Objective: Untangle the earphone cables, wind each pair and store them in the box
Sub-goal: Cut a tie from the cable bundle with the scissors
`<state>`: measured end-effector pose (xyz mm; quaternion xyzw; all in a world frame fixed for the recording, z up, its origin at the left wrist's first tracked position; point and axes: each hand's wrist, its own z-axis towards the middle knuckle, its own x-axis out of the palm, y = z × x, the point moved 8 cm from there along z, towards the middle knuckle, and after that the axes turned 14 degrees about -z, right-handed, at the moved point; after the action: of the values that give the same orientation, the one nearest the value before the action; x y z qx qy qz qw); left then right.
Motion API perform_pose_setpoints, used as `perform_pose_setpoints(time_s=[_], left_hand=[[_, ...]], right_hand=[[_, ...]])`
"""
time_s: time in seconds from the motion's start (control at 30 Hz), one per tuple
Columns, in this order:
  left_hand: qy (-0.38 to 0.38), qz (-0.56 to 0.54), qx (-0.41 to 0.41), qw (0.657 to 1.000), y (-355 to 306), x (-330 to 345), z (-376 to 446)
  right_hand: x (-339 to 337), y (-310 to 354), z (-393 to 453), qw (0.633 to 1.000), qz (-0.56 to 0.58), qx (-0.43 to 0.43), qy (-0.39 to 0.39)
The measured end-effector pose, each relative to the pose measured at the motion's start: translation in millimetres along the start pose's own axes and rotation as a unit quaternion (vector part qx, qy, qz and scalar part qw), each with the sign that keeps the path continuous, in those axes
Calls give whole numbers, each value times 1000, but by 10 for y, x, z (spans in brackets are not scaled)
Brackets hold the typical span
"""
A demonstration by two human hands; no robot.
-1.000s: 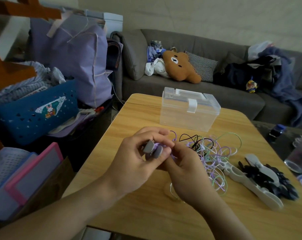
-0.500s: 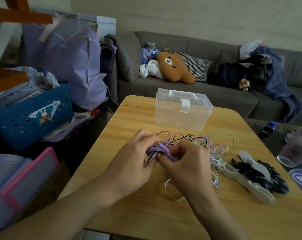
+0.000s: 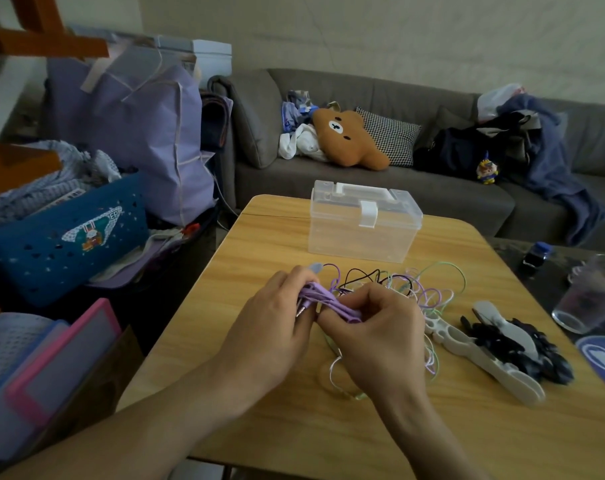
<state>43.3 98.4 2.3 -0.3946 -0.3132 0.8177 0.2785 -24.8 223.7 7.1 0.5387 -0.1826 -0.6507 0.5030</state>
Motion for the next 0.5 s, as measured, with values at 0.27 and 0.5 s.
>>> perform_pose_setpoints(time_s=[0.27, 0.5], left_hand=[[-1, -60, -15, 998, 43, -64, 35], [72, -297, -150, 940, 225, -11, 24]], right_hand=[[95, -43, 61, 994, 70, 13, 81], [92, -53, 136, 965, 142, -21, 219]])
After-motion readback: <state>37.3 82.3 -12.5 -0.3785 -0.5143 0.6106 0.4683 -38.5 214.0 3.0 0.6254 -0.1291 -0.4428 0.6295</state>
